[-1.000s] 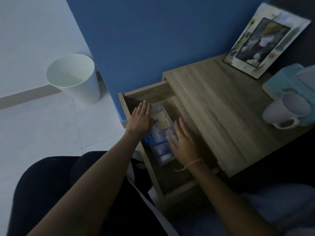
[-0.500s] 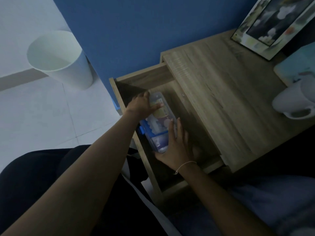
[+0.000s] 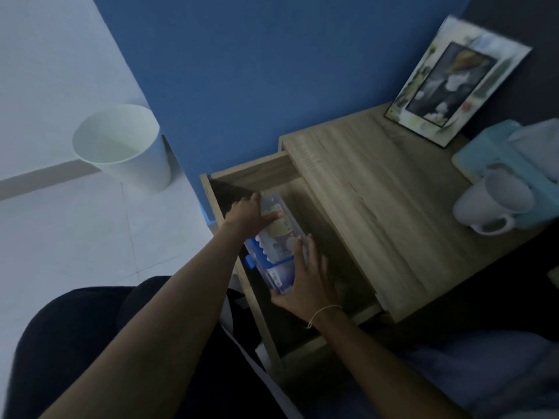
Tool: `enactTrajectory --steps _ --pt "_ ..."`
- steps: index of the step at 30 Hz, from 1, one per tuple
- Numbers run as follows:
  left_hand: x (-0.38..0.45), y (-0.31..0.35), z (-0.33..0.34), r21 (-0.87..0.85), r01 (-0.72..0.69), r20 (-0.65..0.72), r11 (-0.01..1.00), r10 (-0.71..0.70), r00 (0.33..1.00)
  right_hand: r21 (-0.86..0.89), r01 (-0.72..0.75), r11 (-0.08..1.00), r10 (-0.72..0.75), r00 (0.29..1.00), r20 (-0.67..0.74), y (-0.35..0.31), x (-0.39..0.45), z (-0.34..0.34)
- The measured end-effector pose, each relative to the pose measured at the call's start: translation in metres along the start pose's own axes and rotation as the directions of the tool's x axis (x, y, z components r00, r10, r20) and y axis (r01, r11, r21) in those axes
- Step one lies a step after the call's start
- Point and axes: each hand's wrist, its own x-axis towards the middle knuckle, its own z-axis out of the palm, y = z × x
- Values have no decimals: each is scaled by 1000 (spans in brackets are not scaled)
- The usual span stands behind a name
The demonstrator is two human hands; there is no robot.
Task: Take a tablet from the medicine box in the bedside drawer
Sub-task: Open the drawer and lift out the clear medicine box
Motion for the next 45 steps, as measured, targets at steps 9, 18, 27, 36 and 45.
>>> enactTrajectory --steps 9,18,27,36,45 --pt "5 -7 8 -73 11 -5 997 -11 1000 -3 27 1000 -27 999 25 10 8 2" --pt "14 -13 20 -78 28 -25 997 -30 999 -3 25 1000 -24 996 81 16 14 5" --pt "13 -13 18 -154 38 -13 987 -41 999 -29 31 999 -28 992 120 15 14 2" --pt "7 0 5 -120 55 -122 991 -70 990 59 20 998 -22 999 32 12 17 -4" --pt "2 3 3 -108 64 -134 992 -78 988 71 28 997 -32 998 50 9 20 -9"
